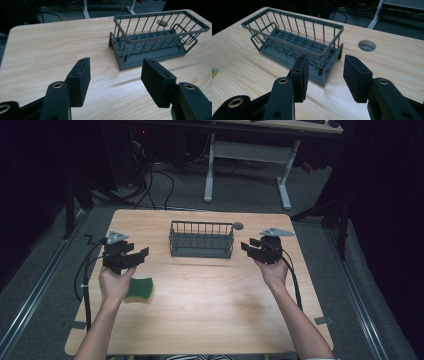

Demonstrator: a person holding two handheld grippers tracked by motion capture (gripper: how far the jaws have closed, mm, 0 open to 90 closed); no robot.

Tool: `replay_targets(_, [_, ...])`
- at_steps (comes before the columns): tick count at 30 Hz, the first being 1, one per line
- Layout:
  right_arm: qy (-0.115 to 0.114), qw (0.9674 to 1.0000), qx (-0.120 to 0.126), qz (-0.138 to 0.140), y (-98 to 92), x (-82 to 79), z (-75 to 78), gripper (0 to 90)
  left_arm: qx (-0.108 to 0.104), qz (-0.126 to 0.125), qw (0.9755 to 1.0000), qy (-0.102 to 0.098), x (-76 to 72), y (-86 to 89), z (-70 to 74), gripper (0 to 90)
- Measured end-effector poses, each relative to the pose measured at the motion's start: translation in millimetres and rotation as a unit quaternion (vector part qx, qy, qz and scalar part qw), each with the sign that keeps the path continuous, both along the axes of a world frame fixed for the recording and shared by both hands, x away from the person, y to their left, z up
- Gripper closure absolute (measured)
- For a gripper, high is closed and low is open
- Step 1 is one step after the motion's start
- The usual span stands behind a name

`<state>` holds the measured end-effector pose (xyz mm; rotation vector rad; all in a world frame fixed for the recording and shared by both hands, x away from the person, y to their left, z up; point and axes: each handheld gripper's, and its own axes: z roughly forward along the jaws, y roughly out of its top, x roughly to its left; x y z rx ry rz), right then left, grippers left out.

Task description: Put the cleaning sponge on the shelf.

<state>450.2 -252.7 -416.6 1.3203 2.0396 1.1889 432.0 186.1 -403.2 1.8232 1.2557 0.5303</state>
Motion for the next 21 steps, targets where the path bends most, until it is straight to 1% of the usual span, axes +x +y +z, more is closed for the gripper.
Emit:
replay_targets(1, [0.001,1.0,0.001,-0.001,2.2,3.3,1.4,56.1,-0.003,-0.002,1.0,0.0,3.4,-3.0,1.8,40.7])
replay_targets(2, [0.001,1.0,0.001,-0.001,2.2,3.3,1.4,56.1,-0.003,-0.002,1.0,0.0,3.4,-3.0,1.8,40.6])
replay_targets(4, [0.006,1.0,0.0,0.001,8.6,12.9,3.9,56.2,-0.001,-0.005,1.0,0.004,10.4,-9.2,4.8,40.5])
replay_targets(5, [0.008,1.0,0.001,0.0,10.9,15.7,4.3,56.3,-0.003,-0.007,0.9999,0.007,17.2,-14.8,6.6,40.5])
replay_targets(6, [0.008,1.0,0.001,0.0,10.9,15.7,4.3,56.3,-0.003,-0.007,0.9999,0.007,17.2,-14.8,6.6,40.5])
replay_targets(7, [0.012,0.9999,0.002,0.0,14.6,22.8,4.1,56.5,0.001,-0.007,0.9999,0.012,24.4,-21.0,7.7,40.5])
replay_targets(8, [0.012,0.9999,0.002,0.0,14.6,22.8,4.1,56.5,0.001,-0.007,0.9999,0.012,24.4,-21.0,7.7,40.5])
replay_targets(10, [0.017,0.9999,0.0,-0.002,18.6,30.3,2.8,56.7,0.01,-0.006,0.9998,0.019,37.5,-29.0,7.3,40.4])
replay_targets(11, [0.02,0.9998,-0.001,-0.002,20.1,34.3,1.7,56.8,0.009,-0.002,0.9998,0.02,42.7,-30.8,6.2,39.9])
replay_targets(12, [0.02,0.9998,-0.001,-0.002,20.1,34.3,1.7,56.8,0.009,-0.002,0.9998,0.02,42.7,-30.8,6.2,39.9])
replay_targets(13, [0.027,0.9996,-0.005,-0.004,23.0,42.0,-0.6,57.4,0.005,0.001,0.9995,0.03,52.7,-34.6,3.6,39.8])
replay_targets(14, [0.03,0.9995,-0.005,-0.006,23.5,44.7,-1.5,57.6,0.005,0.001,0.9995,0.03,52.7,-34.6,3.6,39.9])
replay_targets(16, [0.035,0.9993,-0.003,-0.012,24.4,50.6,-4.1,58.0,0.008,0.001,0.9994,0.032,64.0,-43.7,-0.9,39.9])
replay_targets(17, [0.036,0.9992,-0.007,-0.014,25.1,53.4,-5.7,58.3,0.008,0.001,0.9994,0.032,64.0,-43.7,-0.9,40.7])
replay_targets(18, [0.036,0.9992,-0.007,-0.014,25.1,53.4,-5.7,58.3,0.003,0.001,0.9994,0.033,66.9,-45.7,-3.1,40.7])
replay_targets(19, [0.045,0.9987,-0.01,-0.021,26.7,58.8,-10.1,58.8,-0.001,0.004,0.999,0.045,73.5,-50.2,-8.7,41.8])
replay_targets(21, [0.05,0.9984,-0.01,-0.024,27.3,62.3,-13.8,59.0,0.015,0.003,0.9986,0.051,79.4,-56.5,-14.6,42.5])
